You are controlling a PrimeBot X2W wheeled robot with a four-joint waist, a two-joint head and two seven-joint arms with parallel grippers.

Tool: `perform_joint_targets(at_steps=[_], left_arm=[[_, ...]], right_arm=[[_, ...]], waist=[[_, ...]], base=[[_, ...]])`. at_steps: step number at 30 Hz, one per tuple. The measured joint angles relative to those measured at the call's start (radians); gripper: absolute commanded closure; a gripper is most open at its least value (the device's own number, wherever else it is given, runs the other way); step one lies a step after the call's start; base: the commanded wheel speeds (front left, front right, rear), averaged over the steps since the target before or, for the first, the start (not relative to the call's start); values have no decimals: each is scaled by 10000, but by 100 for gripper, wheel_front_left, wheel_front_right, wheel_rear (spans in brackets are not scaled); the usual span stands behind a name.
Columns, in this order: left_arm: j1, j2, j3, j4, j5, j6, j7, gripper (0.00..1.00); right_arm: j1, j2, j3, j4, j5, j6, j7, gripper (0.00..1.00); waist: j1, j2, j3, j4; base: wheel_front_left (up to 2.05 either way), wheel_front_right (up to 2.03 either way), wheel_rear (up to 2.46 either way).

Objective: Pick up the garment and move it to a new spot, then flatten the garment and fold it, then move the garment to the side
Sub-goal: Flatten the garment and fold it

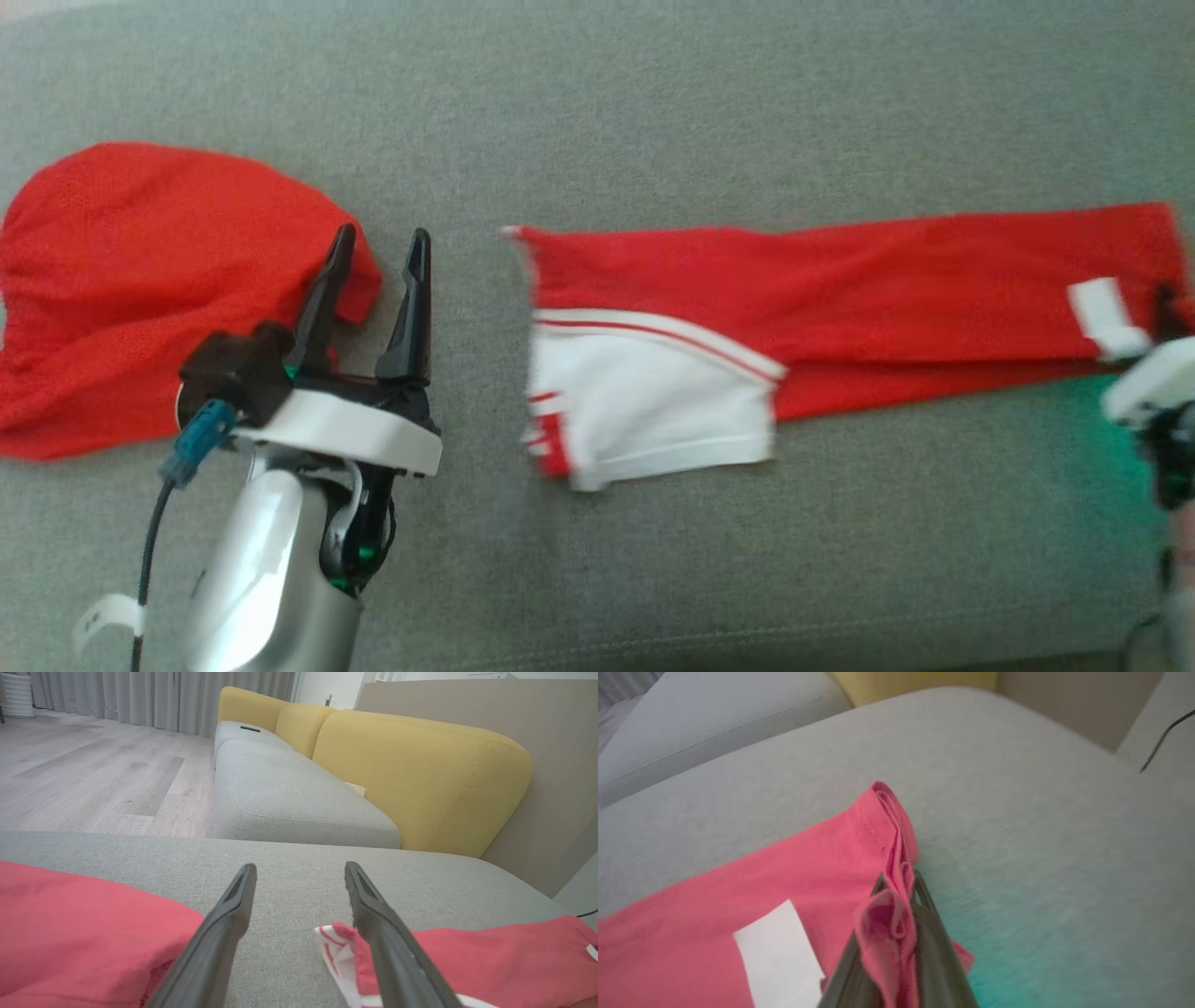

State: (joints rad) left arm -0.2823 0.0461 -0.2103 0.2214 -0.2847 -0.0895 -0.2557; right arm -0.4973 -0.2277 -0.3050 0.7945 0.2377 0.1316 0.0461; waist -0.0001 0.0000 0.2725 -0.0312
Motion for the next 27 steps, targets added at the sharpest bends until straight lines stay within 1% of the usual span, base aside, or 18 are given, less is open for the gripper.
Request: perform_joint_targets(at_steps=[3,5,8,11,14,18,24,25,27], left_arm=[[163,0,-6,-8,-86,0,0,0],[260,0,-10,-10,-92,2,0,0],[358,-2,-17,-13,-199,6,0,0],[368,-2,-33,-17,-291,13,0,0],[498,-2,-46,-46,-362,21,0,0],[853,-2,-82,-52,-441,105,0,0],[1097,0,-96,-84,-600,115,0,0],[1097,0,-96,-84,-600,115,0,0],[1268,2,-84,-92,-602,117,0,0]], right_arm=[[-7,-328,-784,-56,-700,0,-221,100],[-12,-389,-1336,-167,-1216,0,-299,100],[-12,-290,-1887,-364,-1812,0,-297,100],[-12,67,-1925,-782,-2148,0,-265,100],[-10,476,-1687,-1264,-2201,0,-52,100],[12,895,-1118,-2197,-2027,0,272,100],[736,1392,211,-3492,-1365,0,940,100],[736,1392,211,-3492,-1365,0,940,100],[1159,1567,840,-4036,-1028,0,1174,100]], waist=[[0,0,-179,-65],[0,0,-298,-102],[0,0,-499,-142],[0,0,-735,-169],[0,0,-995,-183],[-1,0,-1332,-162],[-1,0,-1774,-22],[-1,0,-1774,-22],[-1,0,-1946,90]], base=[[0,0,0],[0,0,0],[0,0,0],[0,0,0],[0,0,0],[0,0,0],[0,0,0],[0,0,0],[0,0,0]])
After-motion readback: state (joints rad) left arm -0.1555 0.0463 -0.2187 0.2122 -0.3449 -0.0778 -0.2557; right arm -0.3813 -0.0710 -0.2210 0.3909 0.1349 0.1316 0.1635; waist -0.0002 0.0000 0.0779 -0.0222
